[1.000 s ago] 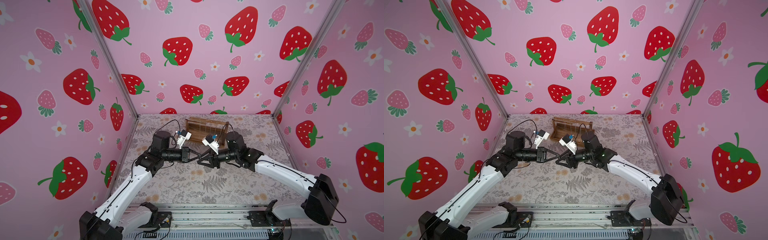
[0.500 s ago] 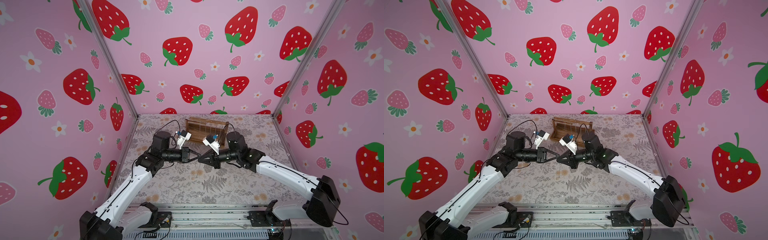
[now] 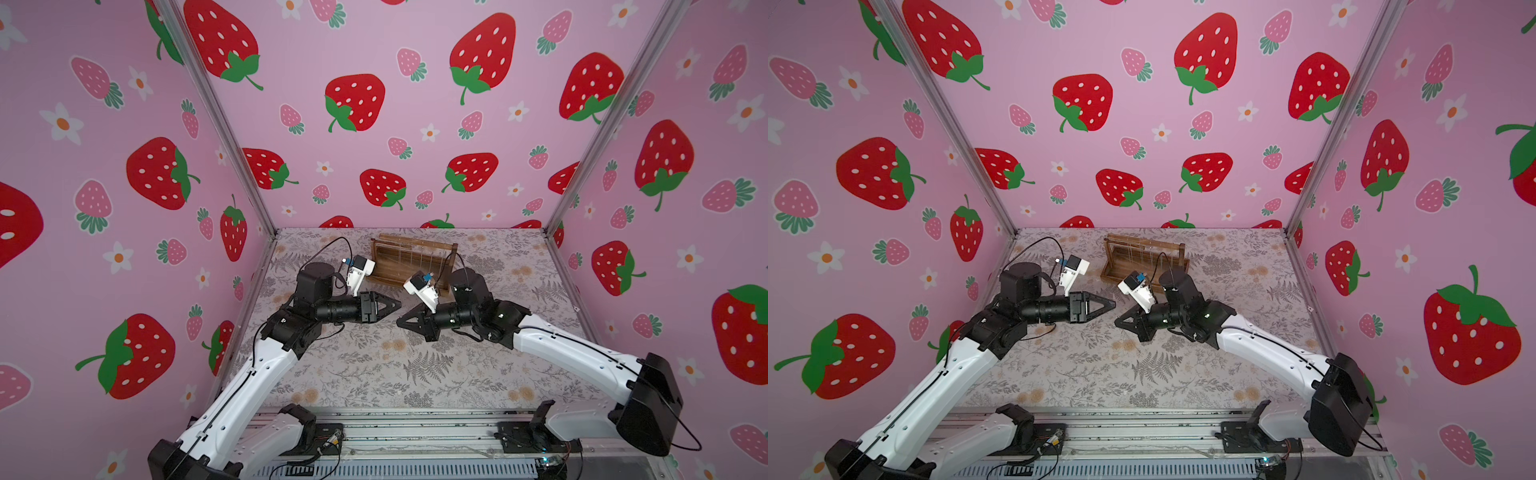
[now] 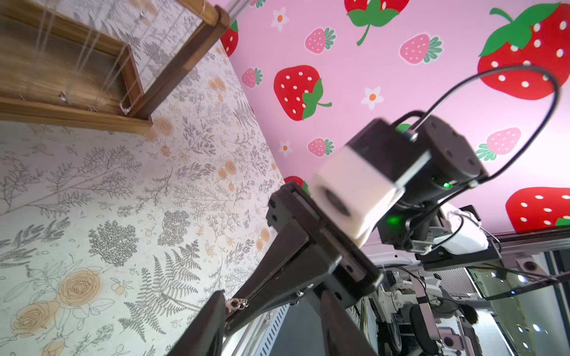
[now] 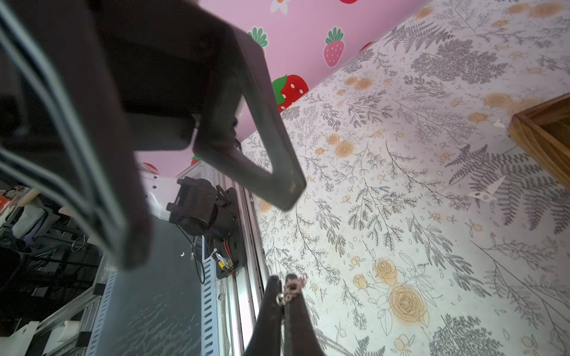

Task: Take the necklace off the jewelry display stand
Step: Place the necklace at the center of the board.

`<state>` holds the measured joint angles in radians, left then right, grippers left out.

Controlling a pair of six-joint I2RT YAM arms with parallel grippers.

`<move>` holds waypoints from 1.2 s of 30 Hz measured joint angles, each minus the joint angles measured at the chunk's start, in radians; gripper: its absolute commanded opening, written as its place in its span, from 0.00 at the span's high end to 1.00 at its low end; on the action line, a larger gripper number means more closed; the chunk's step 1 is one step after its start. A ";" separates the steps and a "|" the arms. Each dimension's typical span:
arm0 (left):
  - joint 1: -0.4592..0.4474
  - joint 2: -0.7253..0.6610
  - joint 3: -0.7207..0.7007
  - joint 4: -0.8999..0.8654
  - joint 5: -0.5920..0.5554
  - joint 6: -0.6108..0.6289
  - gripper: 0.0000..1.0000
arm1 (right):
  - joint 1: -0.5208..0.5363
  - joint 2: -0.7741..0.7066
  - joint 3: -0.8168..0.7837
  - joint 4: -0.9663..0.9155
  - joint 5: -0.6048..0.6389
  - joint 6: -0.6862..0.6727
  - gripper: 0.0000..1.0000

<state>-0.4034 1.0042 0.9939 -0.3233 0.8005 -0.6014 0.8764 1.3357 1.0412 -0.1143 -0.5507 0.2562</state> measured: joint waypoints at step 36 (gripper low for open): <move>-0.001 -0.108 -0.088 0.037 -0.285 0.072 0.50 | 0.092 -0.541 -0.209 -0.717 0.679 0.478 1.00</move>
<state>-0.4042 0.8963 0.9058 -0.2863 0.5156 -0.5289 0.9688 0.7944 0.8318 -0.8314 0.1284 0.7345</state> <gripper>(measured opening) 0.500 0.040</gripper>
